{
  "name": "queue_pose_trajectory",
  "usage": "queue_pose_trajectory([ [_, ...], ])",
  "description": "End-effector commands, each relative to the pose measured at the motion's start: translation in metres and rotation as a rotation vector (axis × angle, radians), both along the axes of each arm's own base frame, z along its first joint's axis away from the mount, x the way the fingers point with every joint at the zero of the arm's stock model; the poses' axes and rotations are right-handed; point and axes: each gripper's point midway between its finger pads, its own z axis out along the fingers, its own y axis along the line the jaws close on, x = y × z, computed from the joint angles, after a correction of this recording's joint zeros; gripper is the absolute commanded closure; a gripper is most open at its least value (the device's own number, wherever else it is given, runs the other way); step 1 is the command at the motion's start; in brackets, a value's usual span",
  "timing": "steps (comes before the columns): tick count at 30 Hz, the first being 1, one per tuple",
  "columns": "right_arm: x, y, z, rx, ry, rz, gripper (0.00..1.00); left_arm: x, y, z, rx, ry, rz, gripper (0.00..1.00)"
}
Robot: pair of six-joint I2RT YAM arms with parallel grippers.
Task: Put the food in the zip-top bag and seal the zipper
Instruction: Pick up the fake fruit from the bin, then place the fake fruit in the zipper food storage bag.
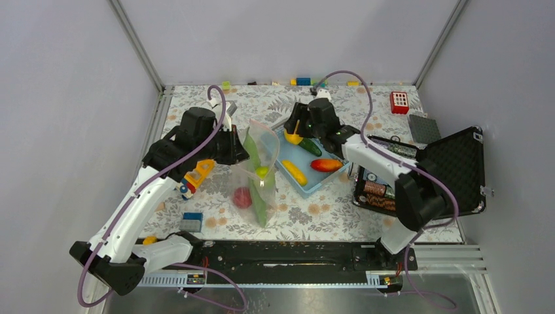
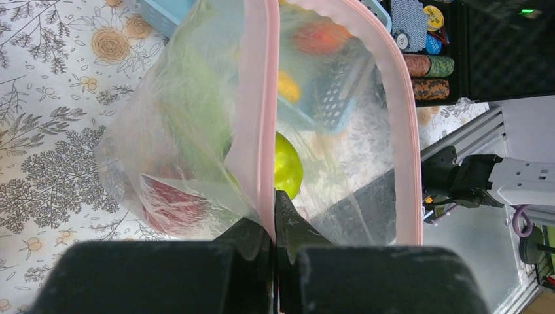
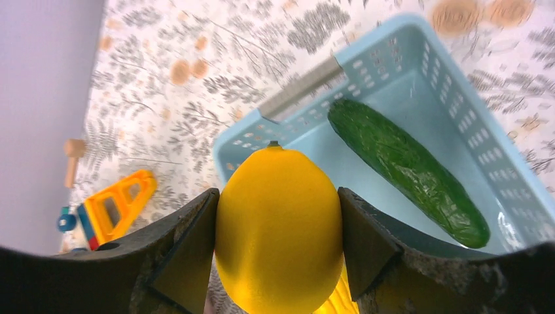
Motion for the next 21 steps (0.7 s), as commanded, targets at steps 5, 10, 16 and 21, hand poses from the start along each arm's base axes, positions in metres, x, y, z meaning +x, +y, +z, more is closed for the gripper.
queue_pose_trajectory([
  [5,-0.022,-0.021,0.132,0.1,-0.318,0.014,0.6,0.001,-0.01,0.021,-0.077,-0.072,-0.044,1.0],
  [10,-0.06,-0.012,0.198,0.236,-0.442,0.147,0.6,0.001,-0.01,0.02,-0.078,-0.07,-0.046,1.0],
  [16,-0.121,0.023,0.237,0.311,-0.522,0.392,0.59,0.001,-0.009,0.021,-0.077,-0.073,-0.042,1.0],
  [21,-0.153,0.054,0.233,0.285,-0.534,0.526,0.57,0.0,-0.01,0.022,-0.083,-0.075,-0.045,1.0],
])
